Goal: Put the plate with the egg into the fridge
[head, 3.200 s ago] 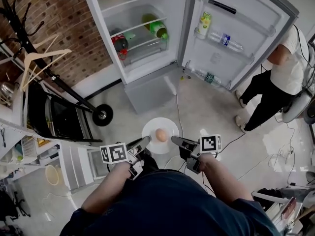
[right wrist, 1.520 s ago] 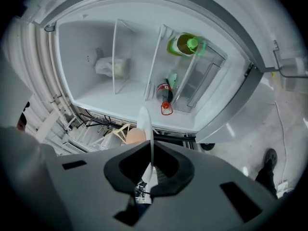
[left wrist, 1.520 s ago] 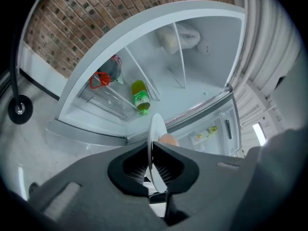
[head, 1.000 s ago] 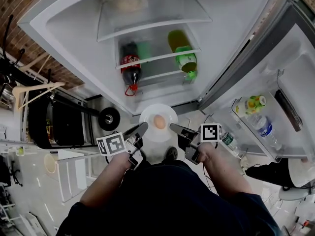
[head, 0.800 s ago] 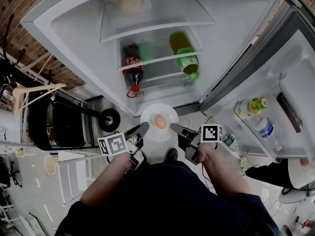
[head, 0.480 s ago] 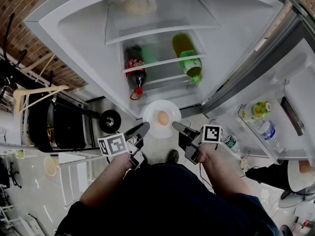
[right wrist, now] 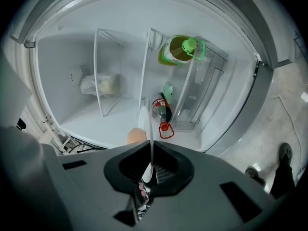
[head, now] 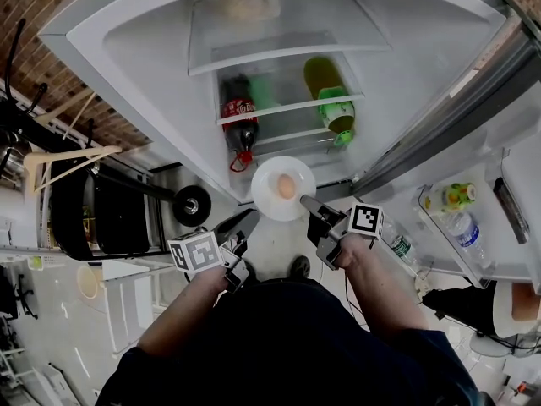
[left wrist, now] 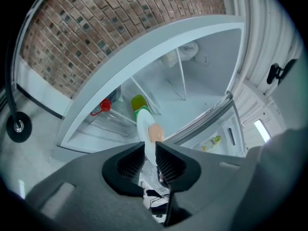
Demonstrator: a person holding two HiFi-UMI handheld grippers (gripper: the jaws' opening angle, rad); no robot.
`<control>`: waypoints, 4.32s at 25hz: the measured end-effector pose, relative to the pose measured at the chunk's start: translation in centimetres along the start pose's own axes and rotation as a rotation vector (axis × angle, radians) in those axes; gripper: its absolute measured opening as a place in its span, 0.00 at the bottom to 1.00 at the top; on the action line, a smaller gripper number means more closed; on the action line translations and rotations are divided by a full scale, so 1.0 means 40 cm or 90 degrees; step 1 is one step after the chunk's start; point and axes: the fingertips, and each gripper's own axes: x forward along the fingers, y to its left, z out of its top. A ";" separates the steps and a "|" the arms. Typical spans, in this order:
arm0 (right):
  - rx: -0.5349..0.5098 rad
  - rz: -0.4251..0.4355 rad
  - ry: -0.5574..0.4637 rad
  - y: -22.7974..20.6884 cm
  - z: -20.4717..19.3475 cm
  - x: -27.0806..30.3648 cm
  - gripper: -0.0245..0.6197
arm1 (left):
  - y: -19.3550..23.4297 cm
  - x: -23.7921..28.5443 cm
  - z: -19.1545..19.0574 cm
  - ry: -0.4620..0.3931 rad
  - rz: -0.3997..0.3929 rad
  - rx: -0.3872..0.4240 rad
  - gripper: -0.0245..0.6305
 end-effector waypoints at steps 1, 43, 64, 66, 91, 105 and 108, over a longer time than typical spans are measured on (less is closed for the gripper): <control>0.000 -0.002 -0.004 -0.005 0.009 0.006 0.06 | 0.001 -0.002 -0.002 0.002 0.002 0.007 0.12; 0.100 -0.159 -0.204 -0.256 0.336 0.224 0.07 | -0.056 -0.072 -0.028 0.045 0.023 0.217 0.05; 0.070 -0.199 -0.181 -0.243 0.384 0.323 0.23 | -0.029 -0.095 -0.012 0.051 0.037 0.218 0.05; 0.064 -0.199 -0.169 -0.242 0.382 0.327 0.30 | -0.026 -0.095 -0.011 0.051 0.037 0.216 0.05; 0.037 -0.187 -0.144 -0.241 0.293 0.258 0.14 | -0.030 -0.090 -0.023 0.054 0.021 0.199 0.05; 0.024 -0.176 -0.167 -0.231 0.342 0.288 0.06 | -0.029 -0.091 -0.031 0.061 0.026 0.196 0.05; 0.017 -0.177 -0.162 -0.223 0.327 0.276 0.06 | -0.025 -0.098 -0.025 0.054 0.029 0.193 0.05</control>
